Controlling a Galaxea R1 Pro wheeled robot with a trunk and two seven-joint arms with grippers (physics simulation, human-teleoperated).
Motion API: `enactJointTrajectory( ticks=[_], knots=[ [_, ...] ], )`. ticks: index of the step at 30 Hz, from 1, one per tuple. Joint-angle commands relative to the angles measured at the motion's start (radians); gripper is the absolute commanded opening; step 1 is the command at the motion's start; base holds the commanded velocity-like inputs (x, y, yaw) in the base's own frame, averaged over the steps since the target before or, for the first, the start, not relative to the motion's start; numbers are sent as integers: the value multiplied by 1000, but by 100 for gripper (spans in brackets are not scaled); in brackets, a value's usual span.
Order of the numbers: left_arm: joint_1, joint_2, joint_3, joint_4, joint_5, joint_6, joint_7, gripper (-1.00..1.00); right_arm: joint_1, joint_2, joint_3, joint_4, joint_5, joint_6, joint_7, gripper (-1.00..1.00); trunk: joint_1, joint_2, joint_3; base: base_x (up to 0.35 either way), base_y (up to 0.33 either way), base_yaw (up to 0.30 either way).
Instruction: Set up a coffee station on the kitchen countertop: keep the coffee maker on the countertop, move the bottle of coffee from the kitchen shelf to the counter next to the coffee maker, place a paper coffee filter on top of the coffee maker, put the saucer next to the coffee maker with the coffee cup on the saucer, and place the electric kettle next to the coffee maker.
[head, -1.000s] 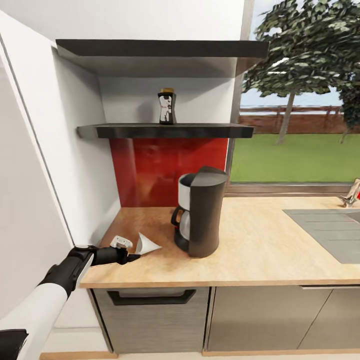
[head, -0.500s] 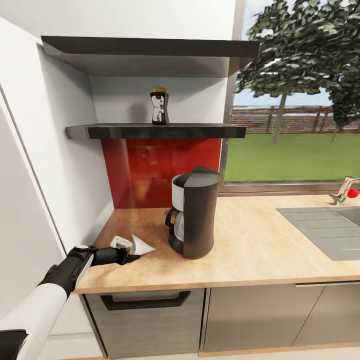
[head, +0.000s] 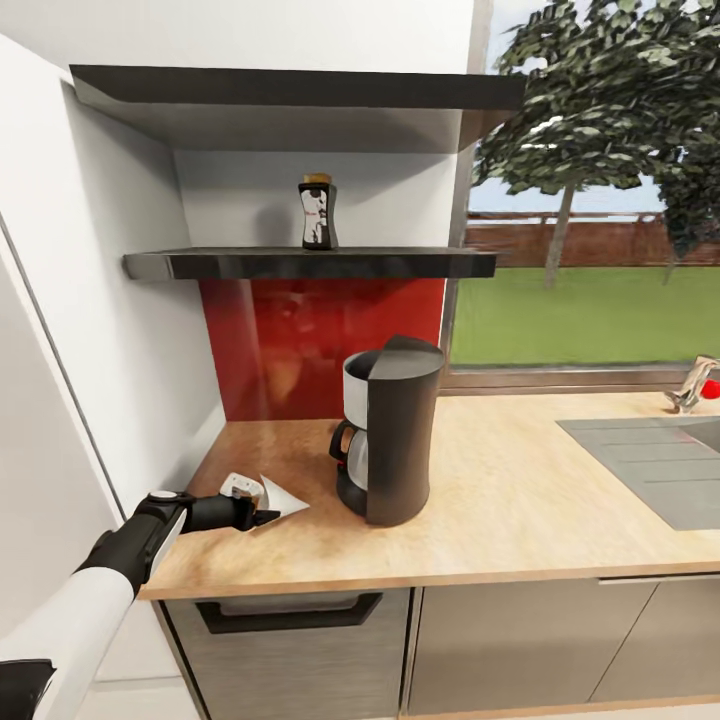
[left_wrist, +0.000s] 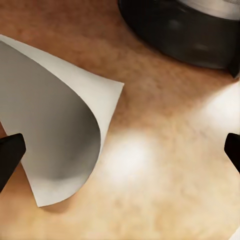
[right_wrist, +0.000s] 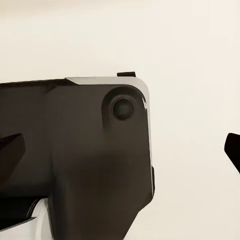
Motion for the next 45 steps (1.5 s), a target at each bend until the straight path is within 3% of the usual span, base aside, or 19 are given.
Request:
enactJointTrajectory(
  ticks=[1, 15, 45],
  knots=[
    [0, 0, 0, 0, -1, 7, -3, 100, 0, 0, -6, 1, -2, -4, 1, 100, 0, -1, 0, 10, 0, 0],
    [4, -4, 2, 14, -4, 6, -3, 100, 0, 0, -4, 3, -1, -4, 1, 100, 0, -1, 0, 99, 0, 0],
    [75, -5, 1, 15, -4, -26, -2, 100, 0, 0, -4, 7, 1, -2, -5, 100, 0, -1, 0, 43, 0, 0]
  ],
)
